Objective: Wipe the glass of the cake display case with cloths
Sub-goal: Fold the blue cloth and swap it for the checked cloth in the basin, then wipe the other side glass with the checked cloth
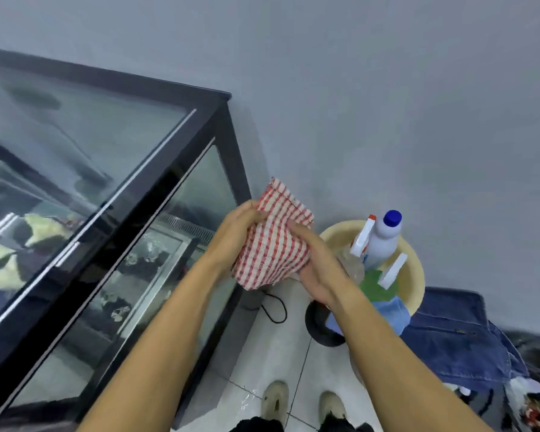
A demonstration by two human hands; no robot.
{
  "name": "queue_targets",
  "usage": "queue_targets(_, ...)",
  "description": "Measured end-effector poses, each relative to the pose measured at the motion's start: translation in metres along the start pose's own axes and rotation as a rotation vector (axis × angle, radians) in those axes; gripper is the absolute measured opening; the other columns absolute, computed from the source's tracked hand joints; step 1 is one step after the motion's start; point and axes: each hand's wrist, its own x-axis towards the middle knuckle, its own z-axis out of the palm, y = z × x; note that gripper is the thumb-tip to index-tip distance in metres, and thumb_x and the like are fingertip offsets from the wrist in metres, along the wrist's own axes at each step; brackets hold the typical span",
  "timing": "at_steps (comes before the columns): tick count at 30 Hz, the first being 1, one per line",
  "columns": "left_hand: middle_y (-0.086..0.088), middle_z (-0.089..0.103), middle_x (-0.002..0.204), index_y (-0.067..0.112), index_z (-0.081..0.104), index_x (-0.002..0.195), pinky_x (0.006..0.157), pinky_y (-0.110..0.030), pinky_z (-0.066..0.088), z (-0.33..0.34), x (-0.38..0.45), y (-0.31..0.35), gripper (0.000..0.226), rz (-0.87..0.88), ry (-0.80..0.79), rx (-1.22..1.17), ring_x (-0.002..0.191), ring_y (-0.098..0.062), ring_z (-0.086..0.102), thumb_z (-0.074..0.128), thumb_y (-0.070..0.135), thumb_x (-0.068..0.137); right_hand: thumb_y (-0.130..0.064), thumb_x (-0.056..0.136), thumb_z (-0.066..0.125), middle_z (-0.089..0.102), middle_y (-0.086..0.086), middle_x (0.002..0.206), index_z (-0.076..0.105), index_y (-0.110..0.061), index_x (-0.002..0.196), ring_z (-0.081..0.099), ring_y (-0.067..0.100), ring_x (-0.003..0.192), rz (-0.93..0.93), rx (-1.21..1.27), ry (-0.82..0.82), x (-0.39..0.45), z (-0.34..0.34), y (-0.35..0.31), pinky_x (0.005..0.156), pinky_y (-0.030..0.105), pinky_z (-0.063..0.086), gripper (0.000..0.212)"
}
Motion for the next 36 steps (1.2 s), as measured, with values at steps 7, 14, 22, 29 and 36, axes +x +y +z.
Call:
queue_targets(7,0.01,0.079,0.09,0.026,0.065,0.112,0.062,-0.021,0.06,-0.062,-0.115,0.083,0.012,0.279,0.614,-0.099,0.077,-0.011,0.077,0.056,0.03,0.106,-0.008,0.098,0.065,0.075,0.003,0.12,0.054,-0.022,0.141,0.074,0.018,0.105,-0.259,-0.224,-0.237,-0.016,0.136,-0.067,0.084,0.032,0.06,0.047)
queue_targets(14,0.012,0.08,0.096,0.026,0.058,0.126,0.066,-0.022,0.059,-0.14,-0.175,0.097,0.024,0.351,0.953,-0.126,0.084,-0.007,0.077,0.063,0.029,0.103,-0.006,0.096,0.068,0.077,0.003,0.108,0.056,-0.027,0.134,0.077,0.016,0.083,-0.241,-0.474,-0.465,-0.004,0.264,-0.055,0.074,0.033,0.062,0.045)
queue_targets(22,0.011,0.066,0.127,0.034,0.061,0.127,0.093,-0.04,0.051,-0.223,-0.2,0.056,0.029,0.001,1.056,0.722,0.111,-0.019,0.065,0.057,0.044,0.101,-0.021,0.097,0.064,0.044,0.01,0.154,0.033,-0.015,0.157,0.047,0.027,0.139,-0.432,-1.28,-0.353,0.035,0.313,0.006,0.111,0.035,0.04,0.069)
queue_targets(29,0.022,0.062,0.107,0.044,0.06,0.111,0.088,-0.031,0.05,-0.206,-0.232,0.058,0.044,0.251,0.481,1.116,0.098,0.0,0.056,0.057,0.078,0.082,-0.02,0.091,0.07,0.069,-0.017,0.107,0.074,-0.029,0.109,0.06,-0.001,0.097,-0.67,-1.549,-0.869,-0.01,0.267,-0.002,0.085,0.016,0.045,0.02)
queue_targets(36,0.024,0.047,0.112,0.04,0.055,0.116,0.09,-0.024,0.044,-0.209,-0.23,0.022,0.047,0.23,0.403,1.184,0.102,0.001,0.038,0.062,0.074,0.084,-0.024,0.094,0.076,0.059,-0.019,0.142,0.069,-0.029,0.13,0.048,-0.005,0.135,-0.834,-1.58,-0.95,-0.009,0.217,0.0,0.115,0.025,0.042,0.037)
